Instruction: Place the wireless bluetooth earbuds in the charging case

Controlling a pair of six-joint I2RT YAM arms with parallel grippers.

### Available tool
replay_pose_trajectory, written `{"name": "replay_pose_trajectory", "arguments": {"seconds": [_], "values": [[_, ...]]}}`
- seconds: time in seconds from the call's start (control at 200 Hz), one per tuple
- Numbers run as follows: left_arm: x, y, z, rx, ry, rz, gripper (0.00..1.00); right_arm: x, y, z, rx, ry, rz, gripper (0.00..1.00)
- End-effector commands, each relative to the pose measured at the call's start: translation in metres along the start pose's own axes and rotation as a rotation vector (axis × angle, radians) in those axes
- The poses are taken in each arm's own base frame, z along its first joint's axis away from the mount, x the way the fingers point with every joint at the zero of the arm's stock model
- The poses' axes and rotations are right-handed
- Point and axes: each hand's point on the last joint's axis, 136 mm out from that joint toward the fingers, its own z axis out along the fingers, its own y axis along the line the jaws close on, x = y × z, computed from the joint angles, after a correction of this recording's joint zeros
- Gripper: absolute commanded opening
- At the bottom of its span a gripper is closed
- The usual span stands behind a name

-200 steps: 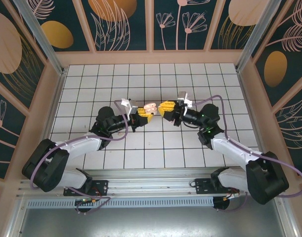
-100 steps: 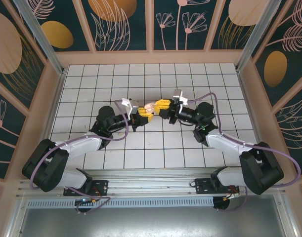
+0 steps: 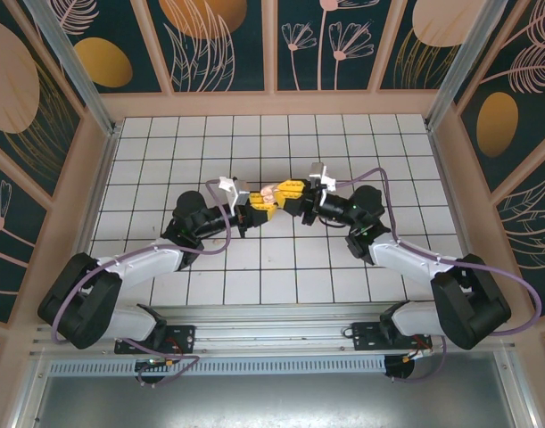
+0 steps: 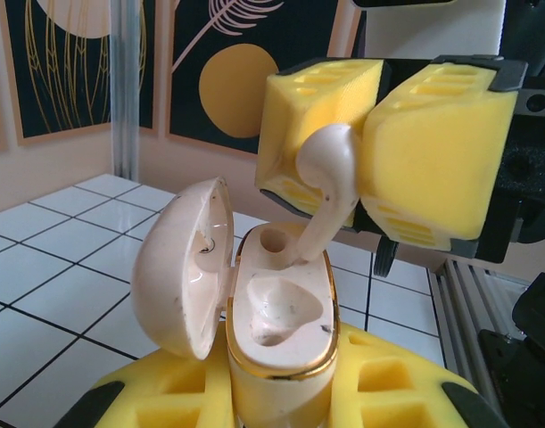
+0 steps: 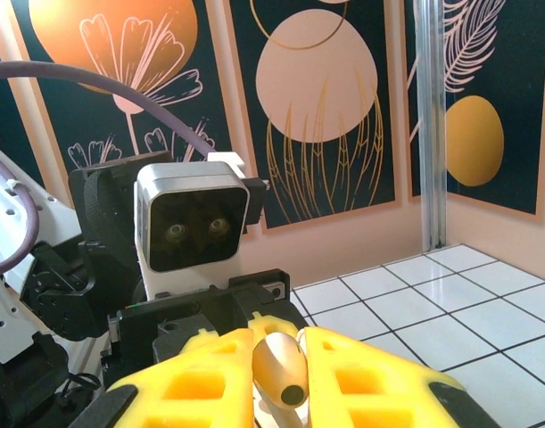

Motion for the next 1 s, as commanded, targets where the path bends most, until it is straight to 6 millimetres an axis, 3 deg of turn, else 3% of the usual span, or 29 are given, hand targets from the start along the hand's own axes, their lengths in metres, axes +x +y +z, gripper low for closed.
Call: {"name": "replay_pose_trajectory", "arguments": {"seconds": [0.0, 0.43, 0.996], "values": [[-0.023, -0.009, 0.001, 0.031, -0.044, 0.068, 0.15, -0.014, -0.002, 0.002, 0.022, -0.044, -0.044, 0.18], [-0.028, -0.012, 0.000, 0.032, -0.051, 0.083, 0.15, -0.011, -0.016, -0.007, 0.116, -0.052, -0.037, 0.18], [-0.036, -0.011, -0.001, 0.014, -0.065, 0.109, 0.15, -0.010, -0.005, -0.012, 0.073, -0.035, -0.015, 0.18]]}}
